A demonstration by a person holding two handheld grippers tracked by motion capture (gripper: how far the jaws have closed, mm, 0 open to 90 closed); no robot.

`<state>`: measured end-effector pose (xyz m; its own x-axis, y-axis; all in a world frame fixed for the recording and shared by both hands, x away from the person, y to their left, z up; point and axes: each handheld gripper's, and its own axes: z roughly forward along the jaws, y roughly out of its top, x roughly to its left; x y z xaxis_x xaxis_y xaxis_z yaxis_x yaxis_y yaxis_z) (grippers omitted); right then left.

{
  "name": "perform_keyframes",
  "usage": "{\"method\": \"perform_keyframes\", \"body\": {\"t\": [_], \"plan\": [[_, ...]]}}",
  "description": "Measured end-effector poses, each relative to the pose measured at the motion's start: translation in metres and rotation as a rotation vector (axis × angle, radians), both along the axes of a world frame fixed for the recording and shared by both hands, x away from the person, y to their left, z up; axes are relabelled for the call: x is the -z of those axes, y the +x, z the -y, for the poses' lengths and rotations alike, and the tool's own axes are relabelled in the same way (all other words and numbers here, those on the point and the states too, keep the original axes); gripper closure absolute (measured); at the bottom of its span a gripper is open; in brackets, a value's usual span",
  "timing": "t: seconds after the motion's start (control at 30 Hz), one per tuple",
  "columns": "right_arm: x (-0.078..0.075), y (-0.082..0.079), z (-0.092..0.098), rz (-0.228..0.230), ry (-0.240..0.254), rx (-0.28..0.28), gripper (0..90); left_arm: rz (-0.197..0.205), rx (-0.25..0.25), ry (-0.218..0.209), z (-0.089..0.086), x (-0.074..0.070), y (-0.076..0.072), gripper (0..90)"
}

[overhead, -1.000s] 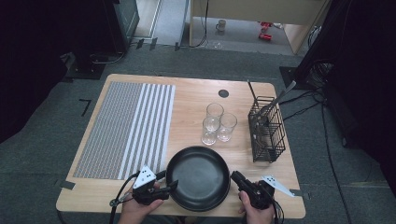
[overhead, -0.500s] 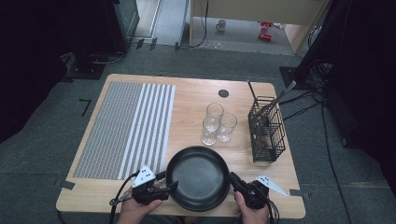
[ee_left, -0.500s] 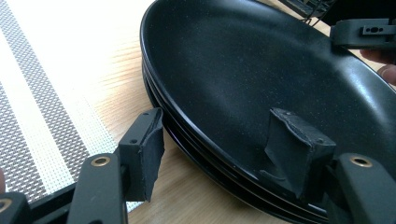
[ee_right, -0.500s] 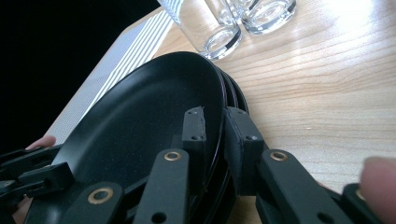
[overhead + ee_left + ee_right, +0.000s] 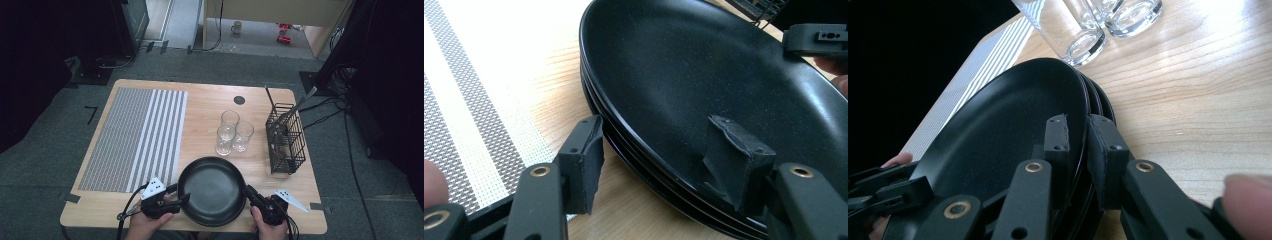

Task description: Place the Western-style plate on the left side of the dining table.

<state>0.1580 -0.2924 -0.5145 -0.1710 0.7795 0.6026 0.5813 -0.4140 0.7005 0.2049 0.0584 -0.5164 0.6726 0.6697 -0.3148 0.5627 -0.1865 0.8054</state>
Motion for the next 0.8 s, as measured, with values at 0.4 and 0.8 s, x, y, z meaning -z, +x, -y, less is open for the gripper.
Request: {"method": "perform_keyframes", "body": {"t": [0.4,0.8], "plan": [[-0.0003,0.0002,-0.0004,-0.003,-0.002,-0.002,79.8,-0.024,-0.008,-0.013,-0.0019,-0.0008,0.0018,45.3],[-0.0026,-0.0008,-0.0012,0.013,0.011,-0.009,79.9,-0.038,-0.005,-0.025,-0.0046,-0.0013,0.0031,45.7]]}}
